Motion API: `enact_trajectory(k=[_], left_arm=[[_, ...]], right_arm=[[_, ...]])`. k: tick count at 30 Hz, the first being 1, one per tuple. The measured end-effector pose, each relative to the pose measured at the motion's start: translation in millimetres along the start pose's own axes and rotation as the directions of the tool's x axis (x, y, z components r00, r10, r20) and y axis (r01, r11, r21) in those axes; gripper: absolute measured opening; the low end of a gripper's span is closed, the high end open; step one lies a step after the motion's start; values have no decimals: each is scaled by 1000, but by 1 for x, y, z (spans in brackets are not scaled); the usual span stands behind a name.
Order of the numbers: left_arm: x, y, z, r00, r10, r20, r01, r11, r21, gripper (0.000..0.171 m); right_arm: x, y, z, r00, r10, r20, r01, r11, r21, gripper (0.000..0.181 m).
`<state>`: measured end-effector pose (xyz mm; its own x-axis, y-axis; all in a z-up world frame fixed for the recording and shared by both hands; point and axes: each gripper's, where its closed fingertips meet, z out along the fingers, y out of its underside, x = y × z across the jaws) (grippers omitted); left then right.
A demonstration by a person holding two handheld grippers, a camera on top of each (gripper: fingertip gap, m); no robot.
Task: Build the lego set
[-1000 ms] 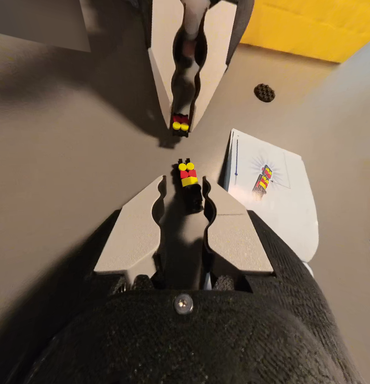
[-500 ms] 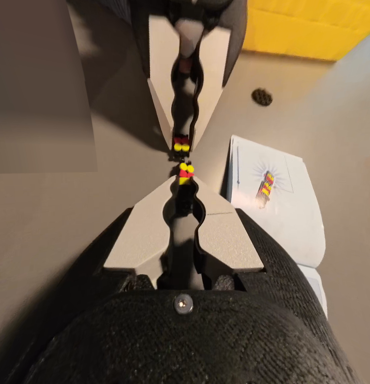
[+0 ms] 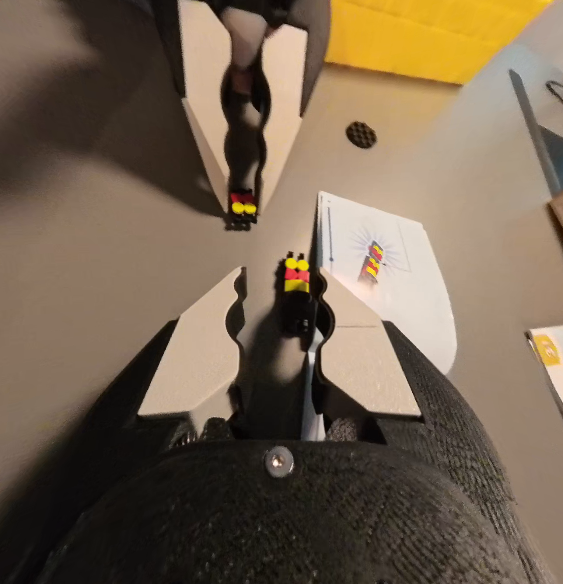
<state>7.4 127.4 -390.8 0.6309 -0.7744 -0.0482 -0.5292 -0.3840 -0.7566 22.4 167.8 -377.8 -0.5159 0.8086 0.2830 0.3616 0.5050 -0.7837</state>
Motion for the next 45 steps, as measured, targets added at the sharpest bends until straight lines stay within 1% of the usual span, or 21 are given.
enact_trajectory(k=[4, 6, 7, 8, 9, 11, 13, 17, 20, 21, 24, 26, 28, 29, 31, 33, 35, 37, 39, 41, 45], left_arm=[[0, 1, -1, 994, -109, -28, 109, 994, -2, 18], [1, 0, -3, 987, -152, -54, 152, 988, 4, 34], [-2, 0, -3, 986, -162, -39, 162, 987, 5, 44], [-5, -1, -4, 987, -159, -22, 159, 987, 11, 50], [-6, -5, -5, 989, -148, -11, 148, 988, 32, 51], [-3, -16, -5, 995, -104, -2, 104, 992, 66, 49], [5, -26, -3, 1000, -23, 12, 22, 997, 68, 46], [11, -30, 9, 974, 196, 111, -195, 981, -22, 44], [3, -29, 14, 935, 299, 192, -279, 952, -125, 39], [2, -28, 16, 935, 301, 190, -276, 950, -147, 36], [9, -25, 23, 966, 241, 96, -224, 961, -161, 33], [9, -25, 25, 969, 233, 81, -219, 963, -157, 28], [5, -24, 27, 966, 237, 100, -217, 961, -173, 16], [4, -25, 28, 968, 227, 103, -207, 962, -175, 16], [3, -26, 29, 977, 191, 100, -169, 967, -191, 16], [0, -26, 29, 987, 128, 97, -106, 974, -199, 16], [0, -27, 28, 997, 39, 67, -25, 981, -192, 16], [-1, -28, 28, 997, -77, 17, 78, 981, -180, 16], [-1, -29, 27, 976, -211, -62, 199, 966, -164, 16], [-2, -30, 26, 930, -337, -147, 316, 937, -148, 16], [-9, -30, 24, 879, -427, -213, 412, 904, -112, 16]], right_arm=[[5, 6, 0, 1000, 11, -28, -12, 999, -39, 35], [3, 9, 0, 1000, 14, -13, -14, 998, -58, 23], [1, 8, 0, 1000, 12, -5, -12, 998, -57, 22], [-2, 7, 0, 1000, 6, 8, -5, 999, -51, 19], [-6, 5, 0, 1000, -1, 22, 2, 999, -43, 14], [-12, 1, 0, 999, -6, 34, 7, 999, -32, 12], [-19, -3, 0, 998, 19, 64, -19, 1000, -11, 11], [-22, -7, -3, 987, 115, 112, -116, 993, 6, 7], [-25, -6, -5, 968, 192, 162, -194, 981, -4, 8], [-26, -5, -6, 963, 206, 175, -208, 978, -9, 9], [-26, -4, -6, 967, 203, 155, -203, 979, -16, 9], [-25, -3, -6, 972, 197, 129, -197, 980, -14, 12], [-22, -6, -8, 985, 155, 76, -156, 988, 15, 24], [-21, -7, -9, 993, 109, 40, -110, 994, 19, 33], [-22, -8, -10, 997, -48, -57, 48, 999, -3, 42], [-24, -6, -8, 968, -209, -141, 200, 977, -76, 42], [-21, -5, -8, 900, -374, -221, 343, 924, -166, 36], [-16, -4, -6, 826, -495, -269, 432, 863, -261, 29], [-13, -4, -2, 782, -555, -285, 471, 824, -314, 22], [-10, -3, 2, 757, -585, -291, 483, 801, -352, 18], [-4, 0, 7, 698, -655, -288, 511, 738, -440, 10]])
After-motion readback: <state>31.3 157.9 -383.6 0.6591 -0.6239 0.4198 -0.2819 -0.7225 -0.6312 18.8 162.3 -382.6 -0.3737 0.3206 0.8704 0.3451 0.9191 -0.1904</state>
